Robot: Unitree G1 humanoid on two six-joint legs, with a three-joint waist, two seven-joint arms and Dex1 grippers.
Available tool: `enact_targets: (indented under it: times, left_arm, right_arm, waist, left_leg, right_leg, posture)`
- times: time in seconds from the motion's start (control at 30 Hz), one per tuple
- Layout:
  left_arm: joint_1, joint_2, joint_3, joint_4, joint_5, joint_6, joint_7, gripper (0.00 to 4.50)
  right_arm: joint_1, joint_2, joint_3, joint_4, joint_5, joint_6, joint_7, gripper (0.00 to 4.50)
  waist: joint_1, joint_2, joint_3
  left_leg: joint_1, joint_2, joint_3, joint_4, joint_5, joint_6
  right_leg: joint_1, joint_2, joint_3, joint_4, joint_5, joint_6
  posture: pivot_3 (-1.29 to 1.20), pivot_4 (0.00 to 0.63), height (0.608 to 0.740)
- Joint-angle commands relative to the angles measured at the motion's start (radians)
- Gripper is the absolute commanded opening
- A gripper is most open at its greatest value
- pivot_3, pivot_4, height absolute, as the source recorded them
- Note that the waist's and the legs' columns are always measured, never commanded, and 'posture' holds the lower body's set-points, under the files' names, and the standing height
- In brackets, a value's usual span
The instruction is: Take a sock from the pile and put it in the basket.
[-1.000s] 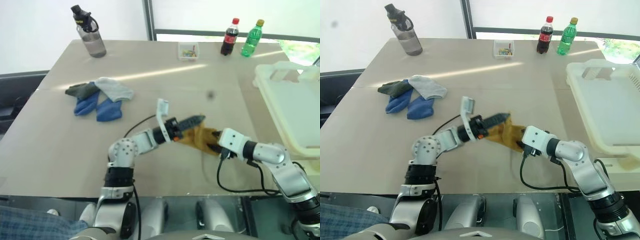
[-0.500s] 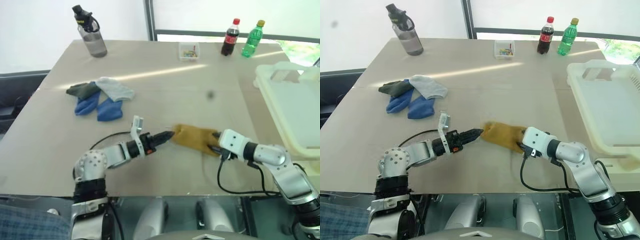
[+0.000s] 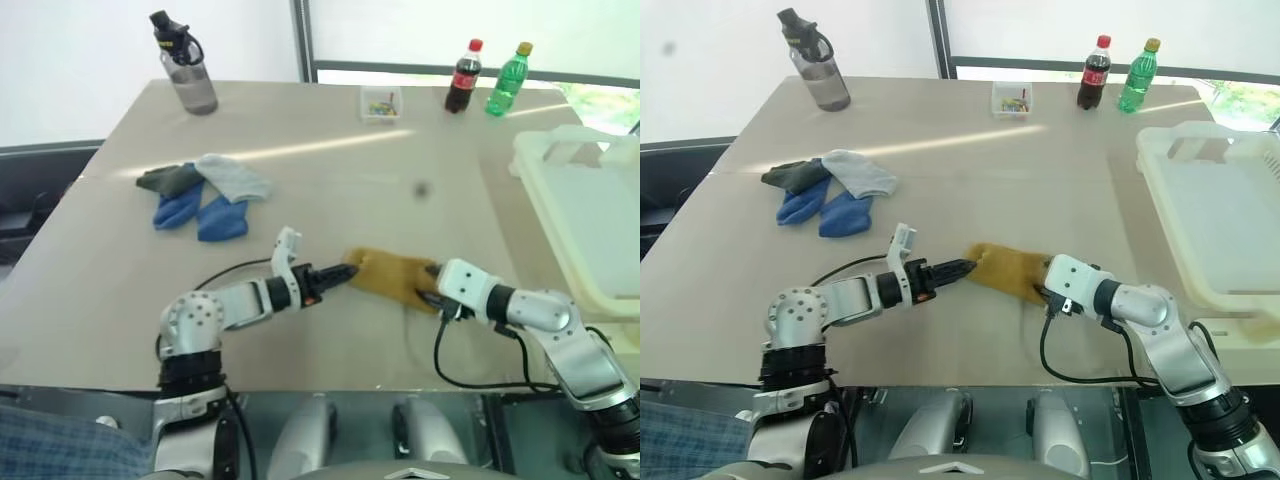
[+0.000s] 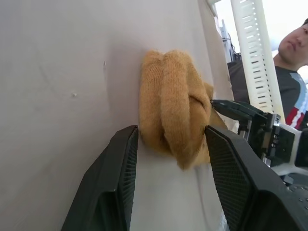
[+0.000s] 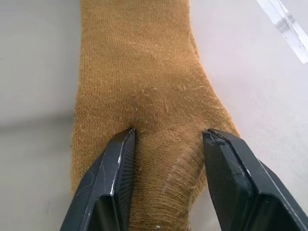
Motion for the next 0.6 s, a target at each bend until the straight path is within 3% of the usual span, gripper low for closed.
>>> enact_targets:
  times: [0.03,0.43,0.47,0.5,0.6]
  left_arm:
    - [-0.002,-0.037,-0.055,0.078,0.095,-0.026,0.053,2.32]
    - [-0.038,-0.092,-0.055,0.156,0.142,-0.075,0.025,2.32]
    - [-0.039,-0.096,-0.051,0.158,0.14,-0.079,0.021,1.83]
    - [-0.041,-0.095,-0.053,0.159,0.141,-0.082,0.013,1.66]
    - [-0.042,-0.091,-0.059,0.156,0.144,-0.083,0.004,0.32]
  right_arm:
    - [0.009,0.005,0.025,-0.019,0.0,0.006,0.005,2.31]
    - [0.009,0.007,0.026,-0.029,0.002,0.01,0.004,2.31]
    - [0.01,0.007,0.026,-0.03,0.003,0.01,0.005,2.31]
    - [0.011,0.006,0.026,-0.031,0.003,0.01,0.005,2.31]
    - [0.011,0.006,0.025,-0.033,0.004,0.011,0.004,2.31]
  waist:
    - [0.005,0.0,-0.001]
    - [0.015,0.0,-0.002]
    - [0.015,0.0,-0.002]
    - [0.015,0.0,-0.002]
    - [0.015,0.004,-0.004]
  left_leg:
    - [0.001,0.0,0.0,0.0,0.0,0.0]
    - [0.011,0.0,-0.003,-0.001,-0.001,-0.002]
    - [0.011,0.0,-0.004,-0.001,-0.001,-0.002]
    - [0.011,0.0,-0.004,-0.001,-0.001,-0.002]
    - [0.011,0.0,-0.005,-0.001,-0.001,-0.002]
  right_leg:
    - [0.001,0.0,0.0,0.0,0.0,0.0]
    - [0.014,0.0,-0.003,-0.005,-0.005,0.001]
    - [0.014,0.0,-0.004,-0.006,-0.005,0.001]
    - [0.014,0.0,-0.004,-0.006,-0.005,0.001]
    - [0.014,-0.001,-0.005,-0.007,-0.004,0.001]
  posture:
    - [0.0,0.15,0.74]
    - [0.0,0.15,0.74]
    - [0.0,0.15,0.74]
    - [0.0,0.15,0.74]
    - [0.0,0.15,0.74]
